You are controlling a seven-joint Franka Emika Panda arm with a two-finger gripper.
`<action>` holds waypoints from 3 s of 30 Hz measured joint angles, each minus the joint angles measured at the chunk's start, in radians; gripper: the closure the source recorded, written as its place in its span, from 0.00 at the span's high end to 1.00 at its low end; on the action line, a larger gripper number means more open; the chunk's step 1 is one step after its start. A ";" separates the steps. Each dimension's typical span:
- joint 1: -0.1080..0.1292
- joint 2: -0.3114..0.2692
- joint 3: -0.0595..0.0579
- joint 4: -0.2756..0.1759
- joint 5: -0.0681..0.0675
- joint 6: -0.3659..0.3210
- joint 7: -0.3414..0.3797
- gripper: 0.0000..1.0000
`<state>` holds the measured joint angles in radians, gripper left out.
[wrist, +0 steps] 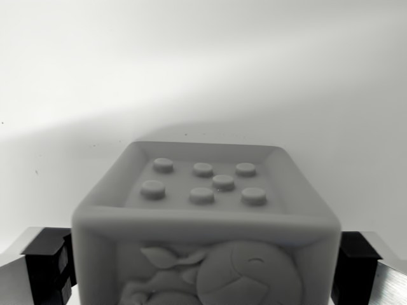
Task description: Destack cube
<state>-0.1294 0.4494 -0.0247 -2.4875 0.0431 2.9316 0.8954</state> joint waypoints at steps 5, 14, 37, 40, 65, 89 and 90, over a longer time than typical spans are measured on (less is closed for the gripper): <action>0.000 0.000 0.000 0.000 0.000 0.000 0.000 1.00; 0.000 0.000 0.000 0.000 0.000 0.000 0.000 1.00; 0.008 -0.106 -0.009 -0.027 -0.002 -0.075 0.002 1.00; 0.010 -0.137 -0.012 -0.032 -0.004 -0.100 0.003 1.00; 0.013 -0.403 -0.020 -0.051 -0.035 -0.343 0.025 1.00; 0.012 -0.617 -0.020 0.020 -0.048 -0.628 0.034 1.00; 0.012 -0.623 -0.020 0.025 -0.048 -0.638 0.034 1.00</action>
<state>-0.1176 -0.1731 -0.0444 -2.4624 -0.0047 2.2933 0.9296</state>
